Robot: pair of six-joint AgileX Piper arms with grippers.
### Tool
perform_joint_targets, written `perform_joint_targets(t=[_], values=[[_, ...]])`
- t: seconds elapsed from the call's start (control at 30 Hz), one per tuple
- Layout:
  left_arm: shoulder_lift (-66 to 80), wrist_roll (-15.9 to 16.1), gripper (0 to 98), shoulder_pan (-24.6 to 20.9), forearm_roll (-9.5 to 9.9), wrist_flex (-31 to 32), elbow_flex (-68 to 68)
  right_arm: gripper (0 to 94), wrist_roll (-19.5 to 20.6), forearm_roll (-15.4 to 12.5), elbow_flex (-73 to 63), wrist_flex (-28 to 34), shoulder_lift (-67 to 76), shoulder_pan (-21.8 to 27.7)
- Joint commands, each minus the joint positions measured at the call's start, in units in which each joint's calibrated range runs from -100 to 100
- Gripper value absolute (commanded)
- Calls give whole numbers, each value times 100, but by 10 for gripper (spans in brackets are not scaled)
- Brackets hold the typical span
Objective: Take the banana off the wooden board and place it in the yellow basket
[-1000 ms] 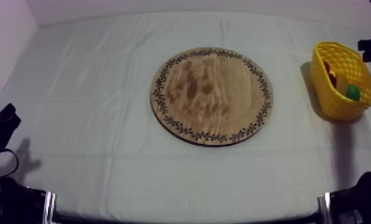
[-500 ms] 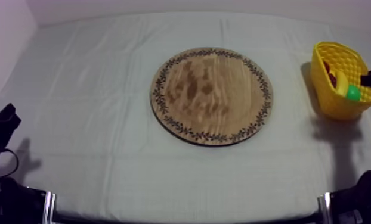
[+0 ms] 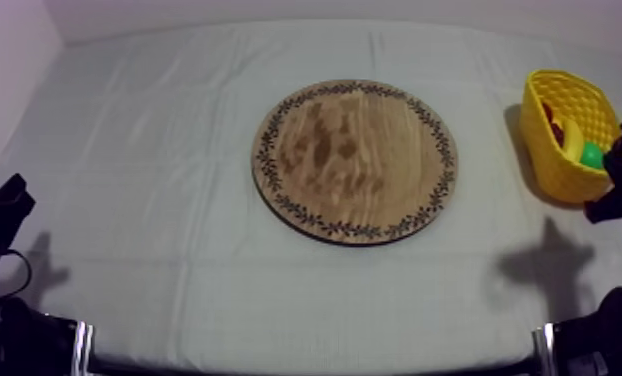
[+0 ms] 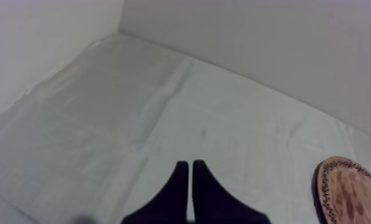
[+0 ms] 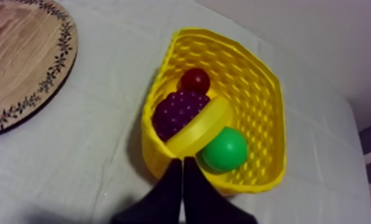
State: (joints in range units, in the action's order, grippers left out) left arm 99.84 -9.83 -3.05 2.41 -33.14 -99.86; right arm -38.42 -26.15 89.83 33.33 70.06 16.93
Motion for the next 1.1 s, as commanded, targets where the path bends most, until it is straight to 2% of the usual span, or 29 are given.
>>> perform_joint_targets(t=[0.0, 0.13, 0.27, 0.33, 0.47, 0.53, 0.6, 0.77, 0.83, 0.9, 1.07], values=[[-2, 2, 1, -2, 1, 0, -3, 4, 167, 91, 259, -26, 504, -21], [-2, 3, 1, -2, 1, 0, -3, 4, 791, 387, 413, 74, 955, -43], [-2, 3, 1, -2, 1, 0, -3, 4, 1314, 755, 420, 574, 1419, -60], [-2, 3, 1, -2, 1, 0, -3, 3, 1705, 1013, 461, 729, 1631, -142], [-2, 2, 1, -2, 1, 0, -3, 3, 2741, 1687, 586, 971, 2021, -434], [-2, 3, 1, -2, 1, 0, -3, 3, 3076, 1893, 618, 1055, 2224, -583], [-2, 3, 1, -2, 1, 0, -3, 3, 3249, 2015, 653, 1093, 2398, -716], [-2, 2, 1, -2, 1, 0, -3, 3, 3183, 2147, 750, 1025, 2548, -949], [-2, 3, 1, -2, 1, 0, -3, 4, 3084, 2231, 846, 730, 2563, -1023], [-2, 3, 1, -2, 1, 0, -3, 4, 2908, 2332, 908, 493, 2570, -1081], [-2, -1, 1, -2, 1, 0, -3, 5, 2498, 2422, 961, 443, 2574, -1238]])
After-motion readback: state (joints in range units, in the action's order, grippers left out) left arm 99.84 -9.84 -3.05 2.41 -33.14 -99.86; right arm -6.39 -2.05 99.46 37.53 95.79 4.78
